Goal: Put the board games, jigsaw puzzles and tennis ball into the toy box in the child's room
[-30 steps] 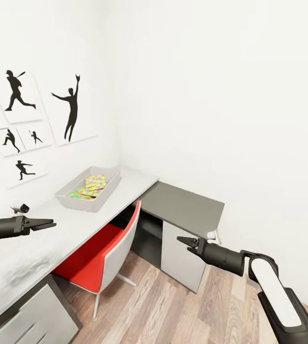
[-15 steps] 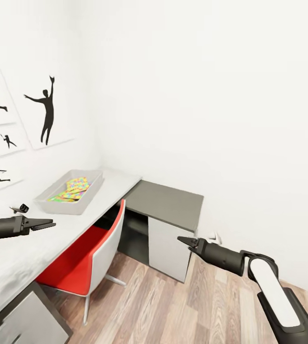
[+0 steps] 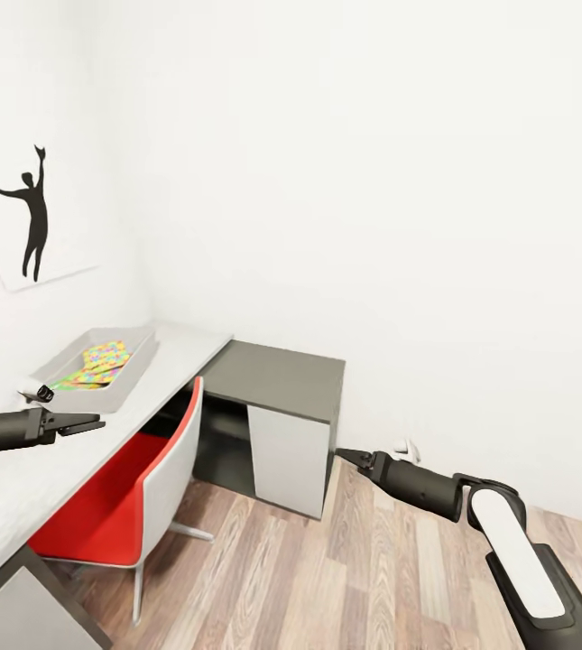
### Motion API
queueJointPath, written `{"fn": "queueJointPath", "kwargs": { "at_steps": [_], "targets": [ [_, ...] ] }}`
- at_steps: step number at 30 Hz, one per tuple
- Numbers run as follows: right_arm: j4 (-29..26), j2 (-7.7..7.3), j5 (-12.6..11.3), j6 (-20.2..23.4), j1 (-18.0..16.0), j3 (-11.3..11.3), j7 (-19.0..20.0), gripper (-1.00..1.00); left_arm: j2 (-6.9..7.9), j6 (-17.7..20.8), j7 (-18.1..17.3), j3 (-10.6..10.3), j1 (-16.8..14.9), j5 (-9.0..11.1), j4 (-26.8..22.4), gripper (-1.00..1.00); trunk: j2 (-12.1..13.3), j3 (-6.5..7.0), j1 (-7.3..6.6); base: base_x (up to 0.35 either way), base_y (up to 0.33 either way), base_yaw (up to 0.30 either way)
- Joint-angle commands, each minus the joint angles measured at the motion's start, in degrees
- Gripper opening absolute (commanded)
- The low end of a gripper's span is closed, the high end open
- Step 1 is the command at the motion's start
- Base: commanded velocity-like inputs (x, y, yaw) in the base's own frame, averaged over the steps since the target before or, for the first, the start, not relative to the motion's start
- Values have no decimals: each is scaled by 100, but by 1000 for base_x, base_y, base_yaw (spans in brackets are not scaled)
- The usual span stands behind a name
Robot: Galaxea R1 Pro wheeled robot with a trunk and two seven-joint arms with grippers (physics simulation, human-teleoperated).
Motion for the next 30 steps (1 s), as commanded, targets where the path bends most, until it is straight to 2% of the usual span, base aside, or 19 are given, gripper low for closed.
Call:
{"fn": "queueJointPath", "kwargs": {
  "at_steps": [1, 16, 30],
  "targets": [
    [1, -2, 45, 14, -7, 4, 38, 100, 8, 61, -18, -24, -5, 21, 1, 100, -14, -10, 3, -104, 0, -270],
    [33, 2, 50, 12, -8, 6, 29, 100, 6, 61, -18, -30, -5, 20, 1, 100, -14, 36, 3, -71, 4, -270],
    [72, 3, 62, -25, -8, 7, 21, 100, 6, 61, -18, -30, -5, 18, 1, 100, -14, 74, 3, -9, 27, -238]
  ]
}}
